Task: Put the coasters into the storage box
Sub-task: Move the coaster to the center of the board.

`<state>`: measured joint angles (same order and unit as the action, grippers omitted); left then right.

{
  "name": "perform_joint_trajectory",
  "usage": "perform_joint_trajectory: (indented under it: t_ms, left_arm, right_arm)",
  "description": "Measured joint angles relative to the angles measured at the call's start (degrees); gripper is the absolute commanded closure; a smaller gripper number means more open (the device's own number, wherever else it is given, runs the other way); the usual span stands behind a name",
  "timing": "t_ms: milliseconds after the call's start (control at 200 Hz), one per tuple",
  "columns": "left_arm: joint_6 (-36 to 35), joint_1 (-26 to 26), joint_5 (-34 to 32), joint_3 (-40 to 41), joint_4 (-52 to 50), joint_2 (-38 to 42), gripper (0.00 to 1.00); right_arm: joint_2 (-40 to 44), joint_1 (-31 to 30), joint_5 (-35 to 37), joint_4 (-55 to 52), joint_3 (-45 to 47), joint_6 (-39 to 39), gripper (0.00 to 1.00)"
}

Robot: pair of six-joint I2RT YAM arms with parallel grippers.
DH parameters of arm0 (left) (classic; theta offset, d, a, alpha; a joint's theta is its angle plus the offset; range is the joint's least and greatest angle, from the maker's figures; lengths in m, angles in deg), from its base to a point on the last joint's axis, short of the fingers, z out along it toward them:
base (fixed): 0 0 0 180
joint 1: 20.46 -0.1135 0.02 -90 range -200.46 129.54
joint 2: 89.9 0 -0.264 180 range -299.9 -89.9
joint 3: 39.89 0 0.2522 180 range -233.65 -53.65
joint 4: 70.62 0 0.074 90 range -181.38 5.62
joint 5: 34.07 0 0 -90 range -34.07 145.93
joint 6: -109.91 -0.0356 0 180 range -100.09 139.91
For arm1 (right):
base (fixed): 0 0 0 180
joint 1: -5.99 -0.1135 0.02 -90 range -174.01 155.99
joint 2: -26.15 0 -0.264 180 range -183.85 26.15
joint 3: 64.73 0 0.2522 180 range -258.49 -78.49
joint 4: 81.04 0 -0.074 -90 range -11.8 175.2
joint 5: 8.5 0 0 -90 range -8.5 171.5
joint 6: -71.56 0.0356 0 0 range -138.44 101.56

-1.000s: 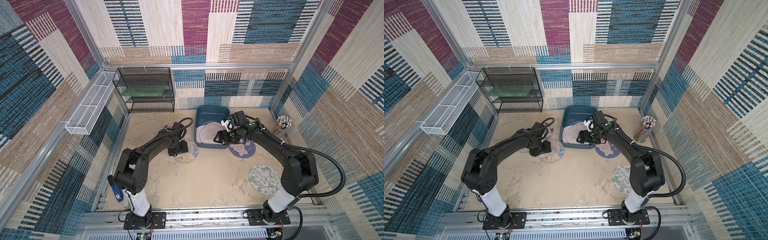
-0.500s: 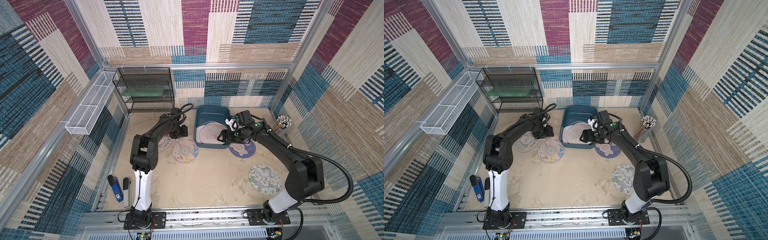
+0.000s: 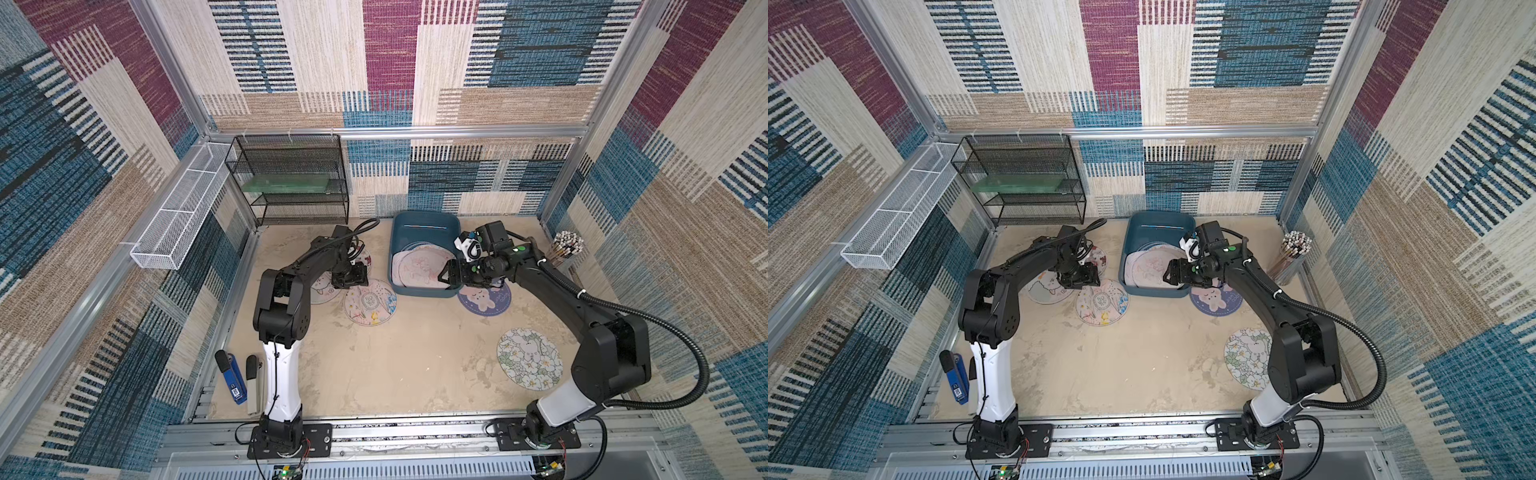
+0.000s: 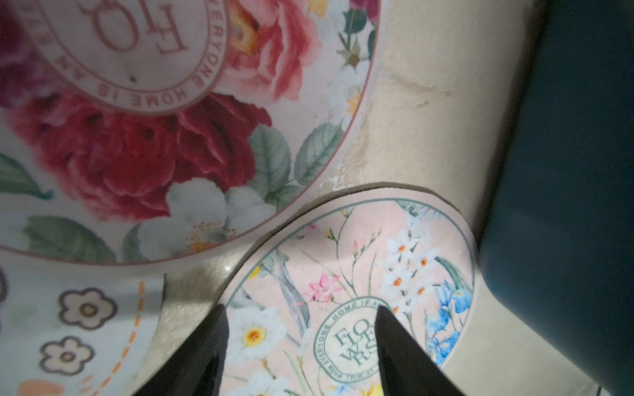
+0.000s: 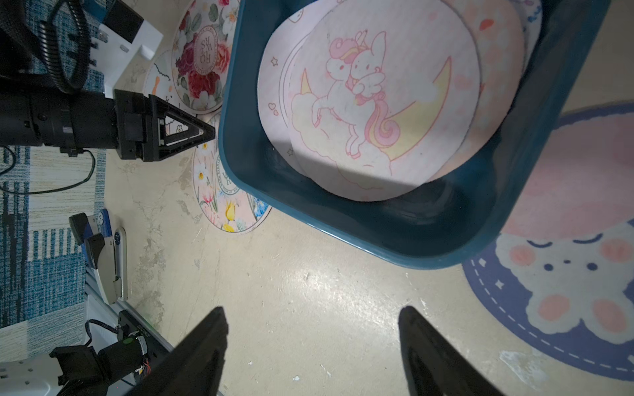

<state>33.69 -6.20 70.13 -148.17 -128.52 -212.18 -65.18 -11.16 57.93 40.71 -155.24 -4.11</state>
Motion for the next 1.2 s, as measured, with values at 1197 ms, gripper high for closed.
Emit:
perform_joint_trajectory:
  t_ms: [1197]
  left_arm:
    - [-4.72,0.35,3.69,5.14,4.26,0.83,0.28]
  right_arm:
    - [-2.93,0.35,-0.39,0.02,-2.45,0.39,0.19]
